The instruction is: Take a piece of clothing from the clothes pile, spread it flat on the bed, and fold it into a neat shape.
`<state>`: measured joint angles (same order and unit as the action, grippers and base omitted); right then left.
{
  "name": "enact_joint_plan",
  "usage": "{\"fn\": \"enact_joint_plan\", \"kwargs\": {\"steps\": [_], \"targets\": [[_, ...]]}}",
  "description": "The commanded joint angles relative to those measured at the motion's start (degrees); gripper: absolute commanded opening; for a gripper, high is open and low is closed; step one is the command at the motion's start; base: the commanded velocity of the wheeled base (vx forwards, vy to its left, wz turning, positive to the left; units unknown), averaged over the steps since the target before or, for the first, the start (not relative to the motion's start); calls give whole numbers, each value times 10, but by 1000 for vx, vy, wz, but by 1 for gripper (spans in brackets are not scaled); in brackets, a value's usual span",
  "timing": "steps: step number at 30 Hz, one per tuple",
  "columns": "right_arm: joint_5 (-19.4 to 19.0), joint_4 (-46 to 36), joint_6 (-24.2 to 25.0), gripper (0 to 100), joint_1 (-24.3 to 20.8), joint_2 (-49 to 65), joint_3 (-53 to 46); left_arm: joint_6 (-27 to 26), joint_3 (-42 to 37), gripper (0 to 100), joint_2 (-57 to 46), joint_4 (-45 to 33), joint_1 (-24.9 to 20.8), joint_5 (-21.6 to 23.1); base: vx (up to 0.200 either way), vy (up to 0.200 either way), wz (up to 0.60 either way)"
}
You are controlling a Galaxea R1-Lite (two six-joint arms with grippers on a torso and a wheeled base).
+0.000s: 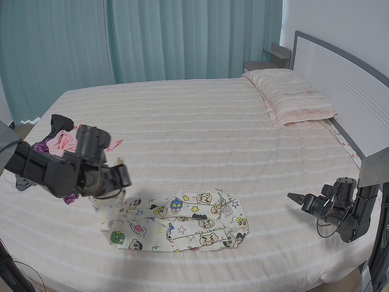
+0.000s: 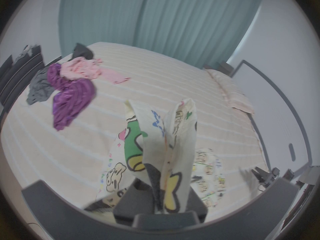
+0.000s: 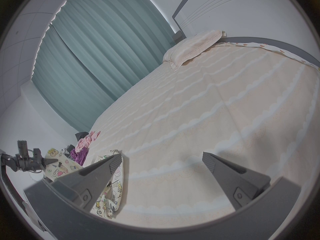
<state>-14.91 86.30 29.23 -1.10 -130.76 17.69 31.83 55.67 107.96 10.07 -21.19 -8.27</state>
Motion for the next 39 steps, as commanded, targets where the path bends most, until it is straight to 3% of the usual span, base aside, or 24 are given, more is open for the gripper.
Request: {"fn": "enact_joint_plan", "kwargs": {"steps": [1, 5, 6, 13, 24, 25, 29, 39], "targets": [[0, 0, -1, 100, 0, -2, 1, 55, 148, 0, 89, -44, -140, -49, 0, 0, 0], [0, 0, -1, 100, -1, -2, 2, 77, 209, 0, 112, -80, -161, -48, 0, 0, 0], [0, 0, -1, 100, -2, -2, 3, 74, 240, 0, 123, -102, -166, -29, 0, 0, 0], [0, 0, -1, 100, -5, -2, 5, 99, 258, 0, 119, -100, -163, 51, 0, 0, 0], [0, 0, 0, 100, -4, -2, 5, 97, 308, 0, 142, -108, -157, 61, 0, 0, 0], [0, 0, -1, 100, -4, -3, 5, 97, 309, 100, 142, -109, -157, 68, 0, 0, 0], [0, 0, 0, 100, -3, -3, 9, 97, 313, 100, 141, -118, -158, 83, 0, 0, 0], [0, 2, 0, 100, -3, -9, 8, 99, 321, 100, 139, -118, -159, 69, 0, 0, 0]]}}
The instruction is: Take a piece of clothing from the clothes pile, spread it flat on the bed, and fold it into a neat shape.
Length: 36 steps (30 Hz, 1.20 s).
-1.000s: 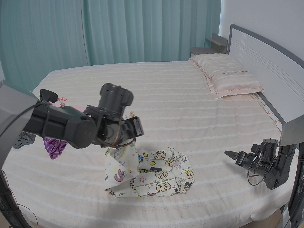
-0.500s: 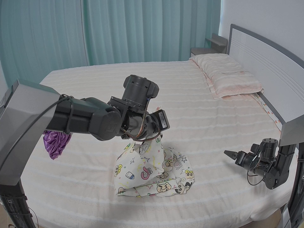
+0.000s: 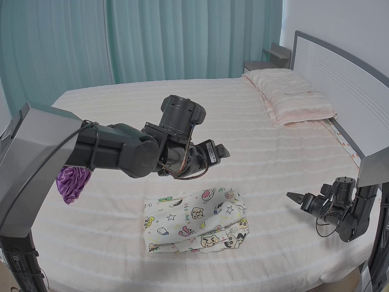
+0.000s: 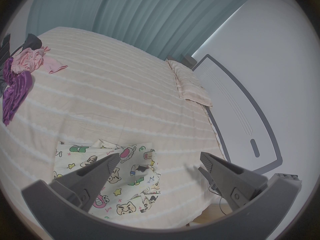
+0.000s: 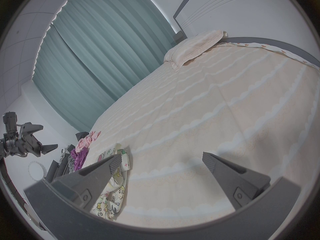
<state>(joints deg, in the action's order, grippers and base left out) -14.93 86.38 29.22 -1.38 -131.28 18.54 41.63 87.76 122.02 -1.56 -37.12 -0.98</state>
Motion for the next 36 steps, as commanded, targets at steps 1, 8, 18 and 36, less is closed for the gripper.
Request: {"fn": "enact_joint_plan", "kwargs": {"steps": [1, 8, 18, 36], "targets": [[0, 1, 0, 100, -1, -5, -1, 2, -2, 100, -3, -3, 3, -7, 0, 0, 0], [1, 2, 18, 100, -18, 1, -3, 7, -75, 100, -70, -21, 61, -23, 0, 0, 0], [4, 13, 31, 100, -50, -2, -11, 71, -287, 100, -169, 50, 137, 49, -80, 0, 0], [9, 8, 29, 100, -85, -6, 15, 78, -474, 100, -184, 270, 217, 177, -22, 44, 0]]}}
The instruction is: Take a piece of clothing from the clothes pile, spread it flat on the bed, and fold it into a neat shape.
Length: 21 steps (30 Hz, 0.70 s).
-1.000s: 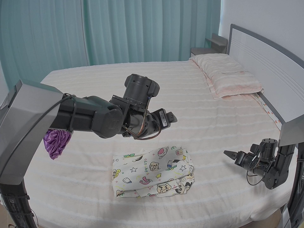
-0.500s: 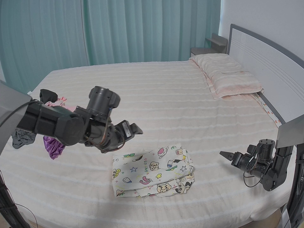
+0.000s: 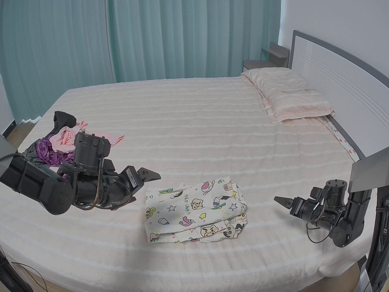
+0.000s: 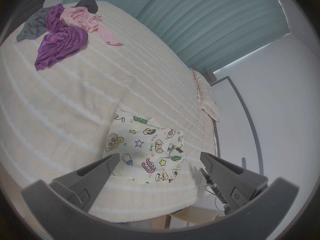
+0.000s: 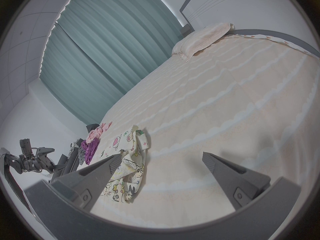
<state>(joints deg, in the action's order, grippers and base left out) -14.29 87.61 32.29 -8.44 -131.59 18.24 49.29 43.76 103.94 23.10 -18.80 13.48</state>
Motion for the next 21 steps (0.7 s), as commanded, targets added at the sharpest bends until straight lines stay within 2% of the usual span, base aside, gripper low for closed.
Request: {"fn": "enact_joint_plan", "kwargs": {"steps": [1, 4, 9, 17, 21], "targets": [[3, -6, 0, 100, -16, -3, 22, 1, -37, 100, -3, 25, 39, 38, 0, 200, 0], [7, -11, -1, 100, -30, -3, 34, 1, -40, 100, -3, 26, 54, 54, 0, 200, 0], [17, -22, -1, 100, -55, -4, 52, 1, -39, 100, -2, 26, 56, 55, 0, 200, 0], [26, -25, -3, 100, -63, -20, 67, 1, -40, 100, 0, 26, 59, 59, 0, 200, 0], [26, -60, -16, 100, -59, -24, 88, 0, -37, 100, 9, 26, 59, 59, 0, 0, 0]]}}
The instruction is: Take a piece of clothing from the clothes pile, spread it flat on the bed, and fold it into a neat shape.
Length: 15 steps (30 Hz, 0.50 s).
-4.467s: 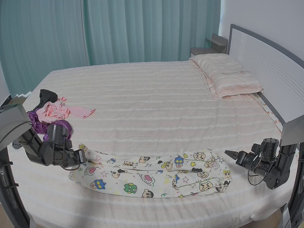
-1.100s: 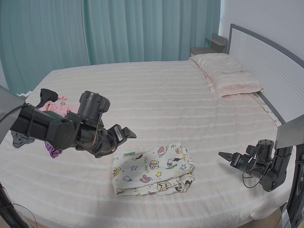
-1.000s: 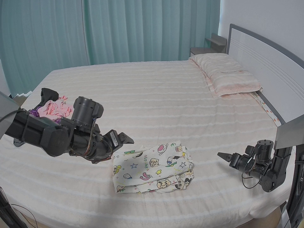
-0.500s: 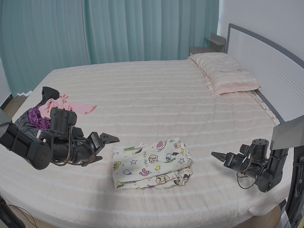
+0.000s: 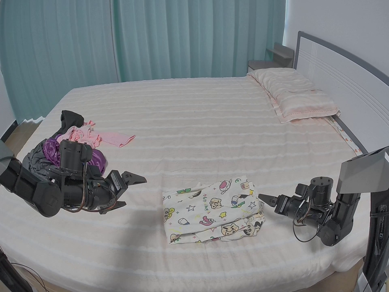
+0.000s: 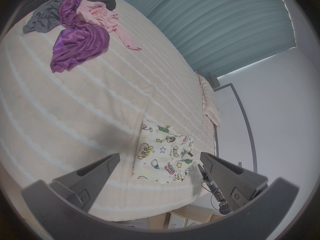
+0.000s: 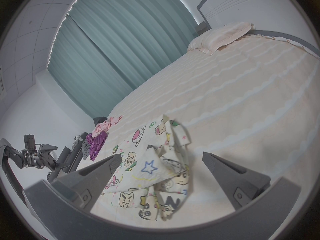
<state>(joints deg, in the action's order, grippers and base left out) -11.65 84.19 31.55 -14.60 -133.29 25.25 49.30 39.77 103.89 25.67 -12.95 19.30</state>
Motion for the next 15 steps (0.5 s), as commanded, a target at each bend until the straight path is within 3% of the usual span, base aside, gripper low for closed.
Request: {"fn": "enact_joint_plan", "kwargs": {"steps": [1, 8, 15], "targets": [[0, -36, -16, 100, 3, -7, 28, 0, 4, 100, 12, 0, -1, 0, 0, 0, 0], [-2, -67, -68, 100, 2, -45, 96, -1, 1, 100, 17, 1, 0, 0, 0, 0, 0], [-6, -64, -90, 100, 2, -45, 83, -3, 0, 100, 18, 1, -1, 0, 0, 0, 0]]}}
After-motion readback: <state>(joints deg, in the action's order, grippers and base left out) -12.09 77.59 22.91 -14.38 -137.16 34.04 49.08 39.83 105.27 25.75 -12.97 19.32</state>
